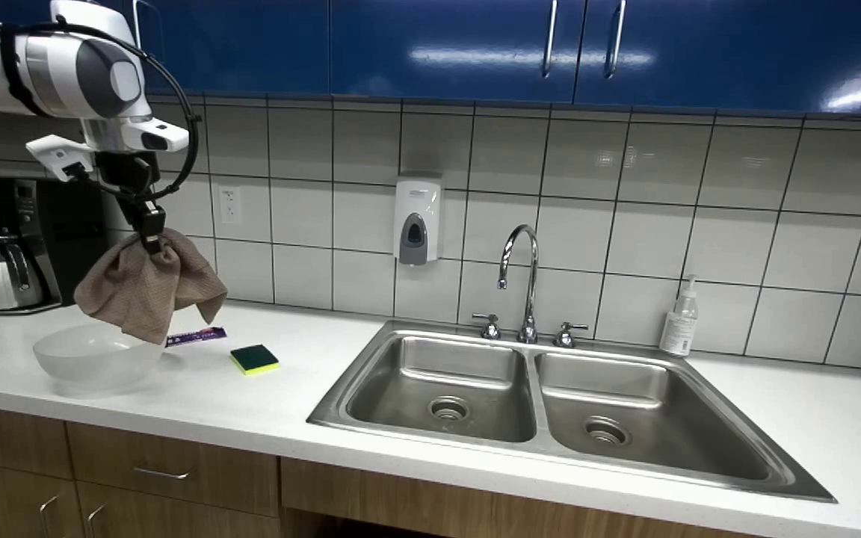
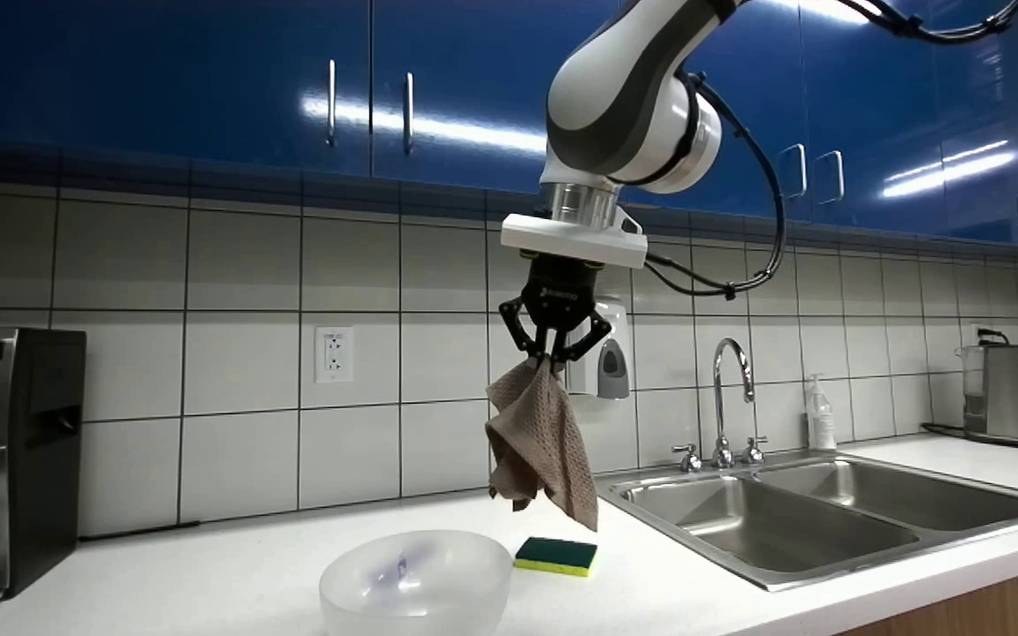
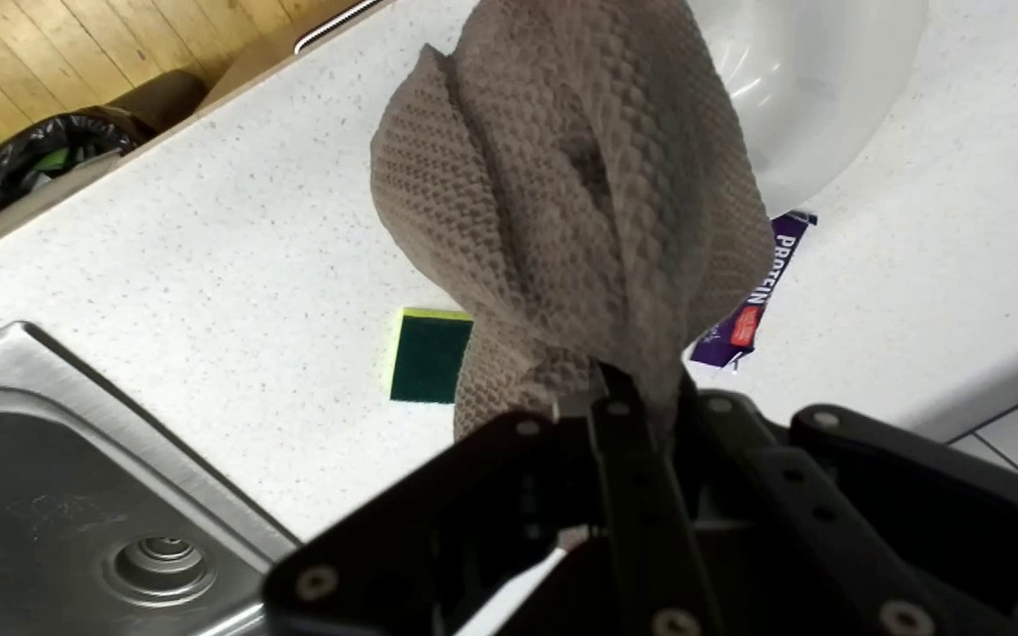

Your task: Put the towel in the bowl.

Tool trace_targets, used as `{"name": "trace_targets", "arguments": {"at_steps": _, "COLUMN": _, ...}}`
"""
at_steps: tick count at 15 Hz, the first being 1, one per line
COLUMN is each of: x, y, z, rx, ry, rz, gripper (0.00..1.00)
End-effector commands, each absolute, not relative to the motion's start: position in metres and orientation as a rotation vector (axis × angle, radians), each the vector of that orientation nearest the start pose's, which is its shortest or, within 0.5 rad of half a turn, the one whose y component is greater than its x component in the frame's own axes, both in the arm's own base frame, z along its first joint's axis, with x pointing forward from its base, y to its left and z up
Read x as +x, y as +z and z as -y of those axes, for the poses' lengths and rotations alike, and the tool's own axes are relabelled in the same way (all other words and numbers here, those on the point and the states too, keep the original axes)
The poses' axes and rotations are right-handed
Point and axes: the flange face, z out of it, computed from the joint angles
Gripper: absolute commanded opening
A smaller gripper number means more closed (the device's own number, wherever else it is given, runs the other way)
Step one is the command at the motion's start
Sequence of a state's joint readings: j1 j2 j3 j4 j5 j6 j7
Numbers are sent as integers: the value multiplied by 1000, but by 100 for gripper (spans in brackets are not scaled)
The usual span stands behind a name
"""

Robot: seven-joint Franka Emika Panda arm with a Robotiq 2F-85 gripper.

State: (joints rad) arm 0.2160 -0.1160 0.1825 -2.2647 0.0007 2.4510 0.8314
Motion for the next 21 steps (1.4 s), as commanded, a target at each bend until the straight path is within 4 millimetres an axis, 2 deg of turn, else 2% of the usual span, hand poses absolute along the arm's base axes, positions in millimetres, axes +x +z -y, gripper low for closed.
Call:
{"name": "trace_targets", "arguments": {"at_steps": 1, "x": 480, "y": 454, "z": -227, "rx": -2876, "ry": -383, "rz": -545, "gripper": 2}}
{"name": "trace_targets", "arguments": {"at_steps": 8, "x": 466, "y": 443, "z": -274, "rx": -2874, "ry": -324, "rz": -422, "gripper": 2}}
{"name": "trace_targets", "arguments": {"at_steps": 13, "x": 461, "y": 435, "z": -301, "rx": -2887, "ry": -310, "rz": -348, "gripper": 2}}
{"name": "trace_targets", "arguments": {"at_steps": 21, "x": 477, "y": 413, "z": -333, "rx": -2872, "ry": -260, "rz": -301, "gripper": 2}}
